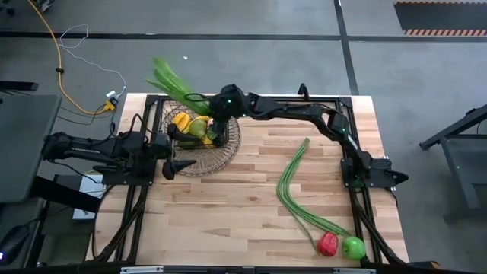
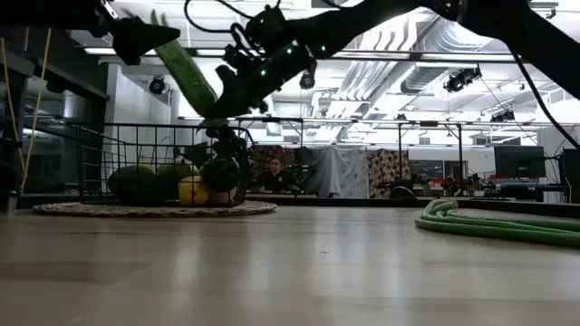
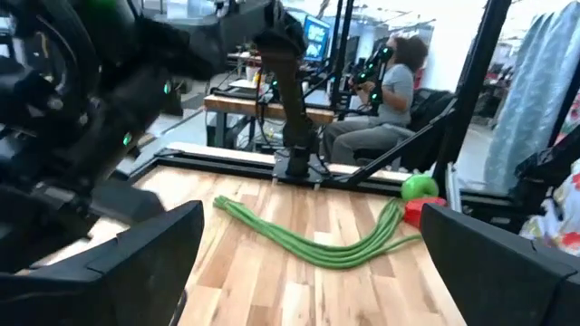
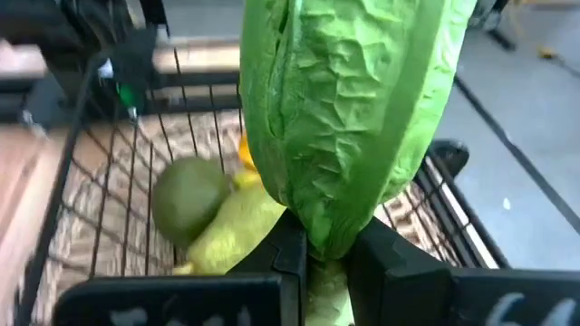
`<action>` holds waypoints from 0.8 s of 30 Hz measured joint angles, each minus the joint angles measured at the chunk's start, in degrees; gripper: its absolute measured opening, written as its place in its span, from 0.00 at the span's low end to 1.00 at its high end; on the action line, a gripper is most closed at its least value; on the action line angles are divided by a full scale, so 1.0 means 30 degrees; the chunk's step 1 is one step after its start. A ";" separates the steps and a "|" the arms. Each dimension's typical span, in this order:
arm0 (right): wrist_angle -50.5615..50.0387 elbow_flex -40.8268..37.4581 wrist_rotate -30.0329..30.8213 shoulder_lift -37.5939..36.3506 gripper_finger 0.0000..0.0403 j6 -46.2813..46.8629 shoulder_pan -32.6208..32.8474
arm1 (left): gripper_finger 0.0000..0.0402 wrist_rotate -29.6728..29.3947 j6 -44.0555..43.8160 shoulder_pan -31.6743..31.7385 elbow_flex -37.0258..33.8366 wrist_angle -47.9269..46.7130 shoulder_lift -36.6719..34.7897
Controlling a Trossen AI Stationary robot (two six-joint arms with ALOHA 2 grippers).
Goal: Build produce basket
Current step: Put the green leaf lettuce into the wire basket
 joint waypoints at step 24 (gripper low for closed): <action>1.3087 -2.2077 0.2690 -1.5248 0.07 0.2117 0.3632 | 1.00 -0.7112 0.0366 -0.2109 -0.0007 -0.1282 -0.0911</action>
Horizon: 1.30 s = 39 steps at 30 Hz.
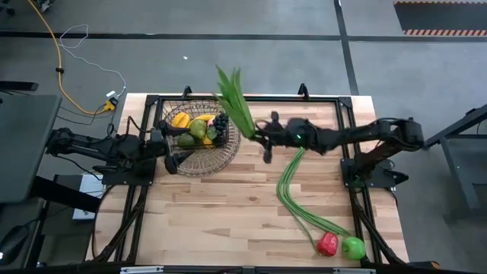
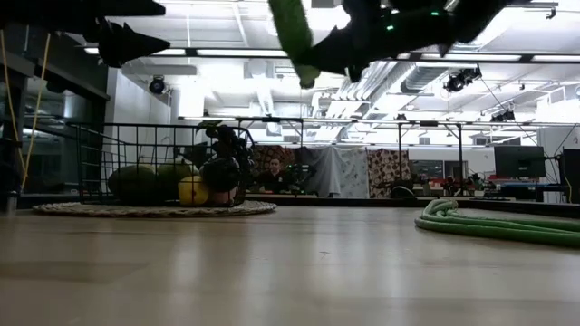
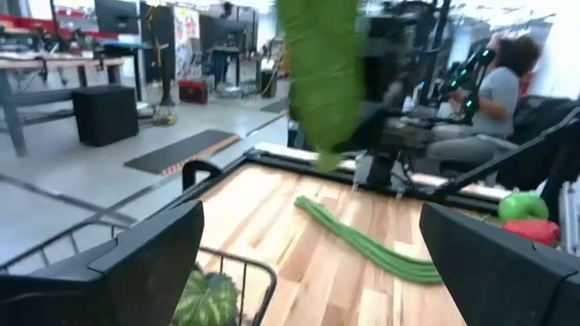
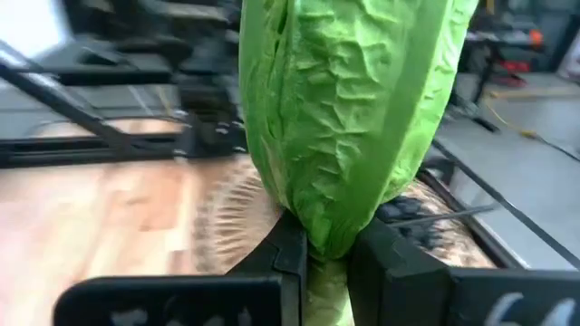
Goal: Build produce basket
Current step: Put the green leaf lettuce into the wire basket
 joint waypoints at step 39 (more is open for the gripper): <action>0.3874 -0.1894 -1.6799 -0.0238 0.08 0.1665 0.3889 | 1.00 0.1092 0.0867 0.0000 0.0000 0.0983 0.1064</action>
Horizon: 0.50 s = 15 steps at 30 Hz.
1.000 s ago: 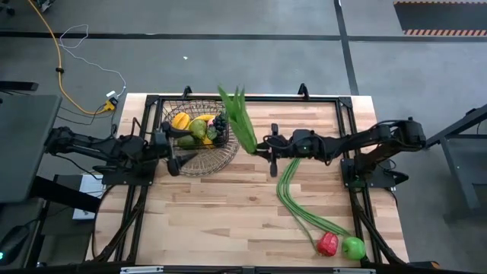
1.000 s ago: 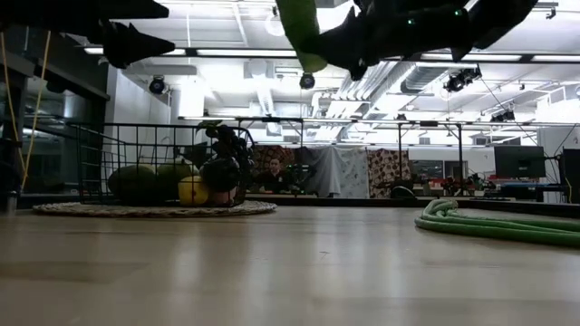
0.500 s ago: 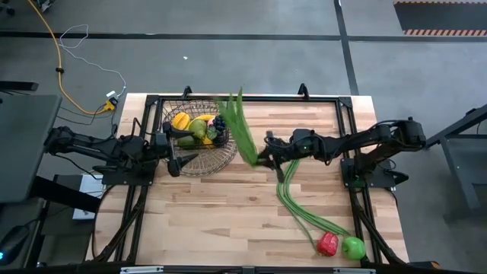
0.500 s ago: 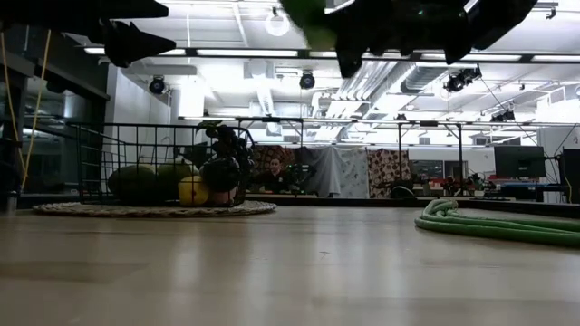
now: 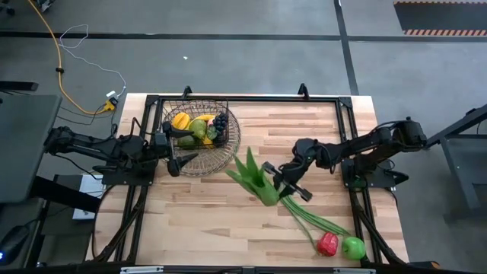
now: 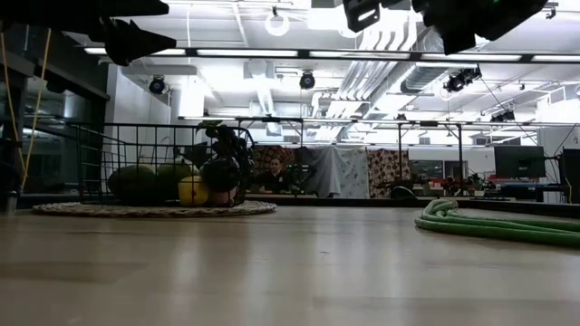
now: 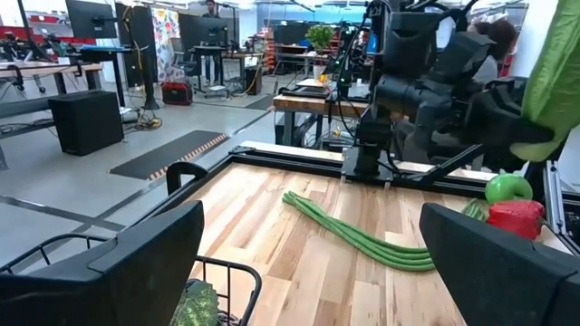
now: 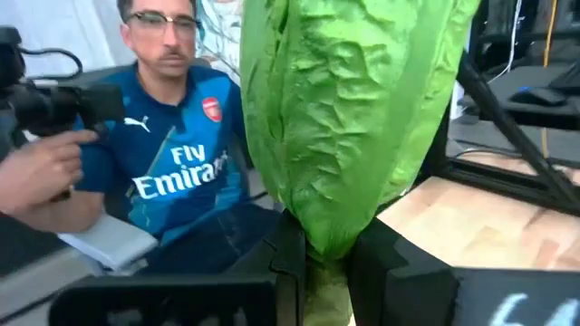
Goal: Build produce basket
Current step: Put the green leaf lettuce into the wire basket
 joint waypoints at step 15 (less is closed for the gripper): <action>0.0042 0.0000 0.0243 0.0007 0.08 0.0120 -0.0002 | 1.00 0.0007 0.0000 0.0000 0.0000 -0.0015 0.0000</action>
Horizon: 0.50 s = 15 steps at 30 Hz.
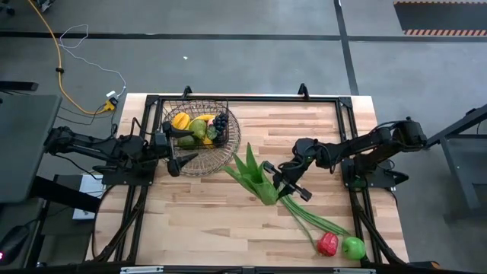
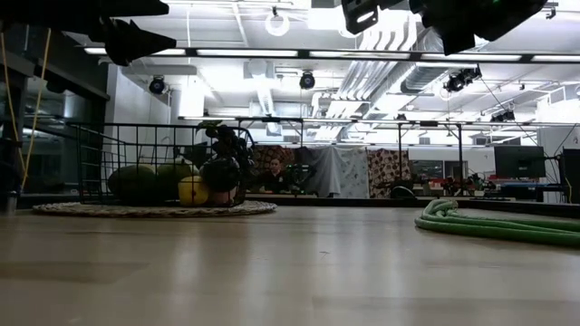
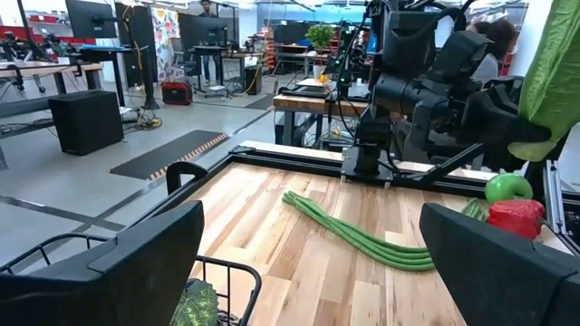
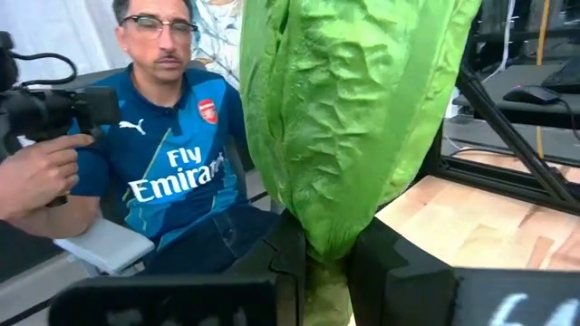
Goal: Build produce basket
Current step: Put the green leaf lettuce into the wire basket
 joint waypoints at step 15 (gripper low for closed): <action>-0.1122 0.0000 1.5743 0.0007 0.08 -0.1517 -0.0614 | 1.00 0.0000 0.0190 0.0000 0.0000 0.0020 0.0000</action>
